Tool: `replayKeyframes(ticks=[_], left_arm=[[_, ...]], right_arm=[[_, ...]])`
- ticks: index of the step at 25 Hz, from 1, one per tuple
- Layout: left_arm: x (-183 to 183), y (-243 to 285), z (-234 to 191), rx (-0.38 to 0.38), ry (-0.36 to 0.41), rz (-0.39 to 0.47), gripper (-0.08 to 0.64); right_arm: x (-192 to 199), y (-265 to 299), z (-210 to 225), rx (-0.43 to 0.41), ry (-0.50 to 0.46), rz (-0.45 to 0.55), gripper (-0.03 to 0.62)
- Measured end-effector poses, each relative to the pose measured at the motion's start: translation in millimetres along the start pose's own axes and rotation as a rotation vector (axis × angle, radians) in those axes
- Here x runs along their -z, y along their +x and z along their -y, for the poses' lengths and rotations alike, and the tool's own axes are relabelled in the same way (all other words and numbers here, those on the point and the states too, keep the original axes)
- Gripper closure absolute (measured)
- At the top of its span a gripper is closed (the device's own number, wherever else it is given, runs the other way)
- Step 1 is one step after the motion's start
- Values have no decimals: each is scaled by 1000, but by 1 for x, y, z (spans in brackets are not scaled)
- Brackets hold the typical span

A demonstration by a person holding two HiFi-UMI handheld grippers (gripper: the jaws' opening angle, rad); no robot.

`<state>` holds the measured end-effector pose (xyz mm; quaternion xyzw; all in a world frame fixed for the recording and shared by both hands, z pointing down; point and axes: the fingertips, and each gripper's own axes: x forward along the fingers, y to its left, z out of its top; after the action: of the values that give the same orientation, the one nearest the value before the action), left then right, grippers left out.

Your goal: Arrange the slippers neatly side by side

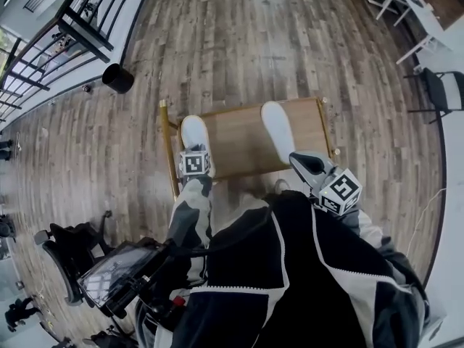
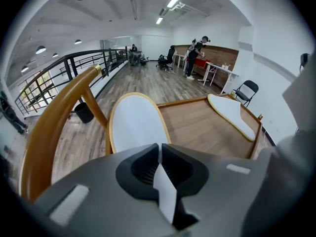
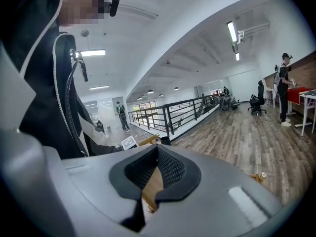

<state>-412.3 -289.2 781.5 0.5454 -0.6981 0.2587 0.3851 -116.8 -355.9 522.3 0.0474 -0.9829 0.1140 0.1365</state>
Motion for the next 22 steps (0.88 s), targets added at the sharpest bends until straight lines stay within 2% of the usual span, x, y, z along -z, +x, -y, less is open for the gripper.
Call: replayKeyframes(ticks=[5,10,12,14,17,22], left_arm=[[4,10,7,29,11,-12,526],[6,17,7,38,-23,-17,521],[5,19,6,36,-45,-17,486],[4,21,6,33,-64,-20,386],[2,21,4,24,-71,-20,353],[-4,15,1,12,-72,7,350]], right_arm=[[0,-2,2,19,9,-4,588],[0,-3,3,34,0,-6,588],[0,-4,4,38,0,-5,588],[0,-5,4,40,2,-6,588],[-1,-2,3,37,1,-6,588],[-3,0,2,27,1,-4,588]])
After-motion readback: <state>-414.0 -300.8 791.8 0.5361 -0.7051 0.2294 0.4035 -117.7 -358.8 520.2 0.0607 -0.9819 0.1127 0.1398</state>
